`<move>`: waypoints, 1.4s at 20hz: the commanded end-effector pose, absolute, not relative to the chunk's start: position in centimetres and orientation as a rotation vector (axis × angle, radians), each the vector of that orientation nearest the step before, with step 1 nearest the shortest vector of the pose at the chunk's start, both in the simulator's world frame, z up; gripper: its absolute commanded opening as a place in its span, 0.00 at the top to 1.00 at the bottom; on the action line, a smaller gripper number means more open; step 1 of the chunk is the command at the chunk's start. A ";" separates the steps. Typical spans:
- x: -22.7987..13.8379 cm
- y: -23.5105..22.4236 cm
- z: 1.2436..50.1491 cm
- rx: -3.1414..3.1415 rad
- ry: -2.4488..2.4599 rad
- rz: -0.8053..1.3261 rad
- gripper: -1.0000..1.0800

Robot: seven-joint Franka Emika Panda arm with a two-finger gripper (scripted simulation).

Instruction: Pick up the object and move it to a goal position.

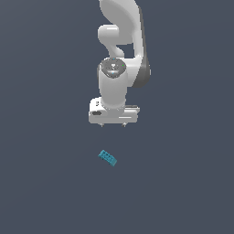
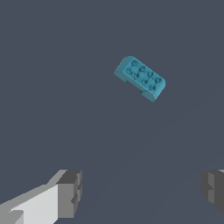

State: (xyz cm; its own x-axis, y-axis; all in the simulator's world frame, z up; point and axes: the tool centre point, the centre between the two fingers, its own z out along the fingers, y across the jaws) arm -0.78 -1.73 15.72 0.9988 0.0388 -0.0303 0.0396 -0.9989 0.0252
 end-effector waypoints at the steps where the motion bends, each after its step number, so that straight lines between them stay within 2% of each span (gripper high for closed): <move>1: -0.6 -1.0 16.0 3.115 0.087 -0.041 0.04; 14: 0.1 -1.3 15.4 3.110 0.180 -0.042 0.04; 28: 3.6 -2.2 13.0 3.054 0.628 -0.039 0.04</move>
State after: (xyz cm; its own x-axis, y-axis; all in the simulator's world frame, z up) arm 3.11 -2.03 13.40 0.9335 0.3574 -0.0293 0.3580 -0.9335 0.0195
